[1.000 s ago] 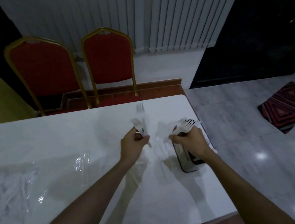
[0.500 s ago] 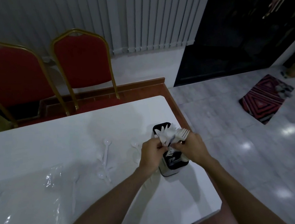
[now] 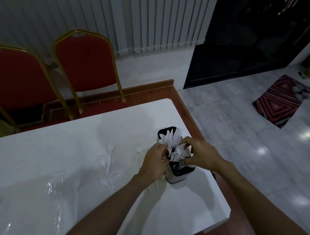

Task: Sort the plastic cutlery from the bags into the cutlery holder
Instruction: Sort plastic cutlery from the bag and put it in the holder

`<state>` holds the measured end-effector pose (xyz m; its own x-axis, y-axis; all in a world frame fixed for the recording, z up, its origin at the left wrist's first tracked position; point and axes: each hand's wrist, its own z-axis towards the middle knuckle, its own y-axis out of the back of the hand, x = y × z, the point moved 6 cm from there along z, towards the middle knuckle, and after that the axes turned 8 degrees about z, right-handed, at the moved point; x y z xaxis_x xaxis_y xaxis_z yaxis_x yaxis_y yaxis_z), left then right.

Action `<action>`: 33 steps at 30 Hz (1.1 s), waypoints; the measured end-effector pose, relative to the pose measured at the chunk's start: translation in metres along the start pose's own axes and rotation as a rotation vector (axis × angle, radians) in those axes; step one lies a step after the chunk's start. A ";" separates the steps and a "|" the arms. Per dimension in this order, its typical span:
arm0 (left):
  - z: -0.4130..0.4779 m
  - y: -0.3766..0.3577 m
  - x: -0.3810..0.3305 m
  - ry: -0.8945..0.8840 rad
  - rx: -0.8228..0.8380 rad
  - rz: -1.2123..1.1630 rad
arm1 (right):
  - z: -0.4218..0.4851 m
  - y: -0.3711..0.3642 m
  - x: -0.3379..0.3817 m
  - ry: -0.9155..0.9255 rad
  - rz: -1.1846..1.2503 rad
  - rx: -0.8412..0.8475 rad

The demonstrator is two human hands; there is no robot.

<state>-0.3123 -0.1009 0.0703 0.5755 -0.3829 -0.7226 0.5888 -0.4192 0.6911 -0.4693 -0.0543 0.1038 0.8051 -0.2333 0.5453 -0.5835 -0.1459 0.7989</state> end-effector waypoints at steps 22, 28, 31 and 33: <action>-0.170 0.089 0.201 0.734 -0.468 0.134 | 0.023 -0.166 0.101 -0.088 0.120 -0.078; -0.210 0.083 0.253 1.059 -0.271 0.190 | 0.008 -0.208 0.064 -0.443 -0.010 -0.085; -0.204 0.083 0.259 1.077 -0.259 0.178 | 0.007 -0.215 0.052 -0.532 0.055 -0.107; -0.197 0.082 0.259 1.062 -0.233 0.181 | 0.008 -0.215 0.050 -0.515 0.063 -0.131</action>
<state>-0.0034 -0.0719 -0.0571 0.7931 0.5266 -0.3061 0.4751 -0.2204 0.8519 -0.3040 -0.0421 -0.0427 0.5928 -0.6844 0.4245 -0.5843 -0.0027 0.8115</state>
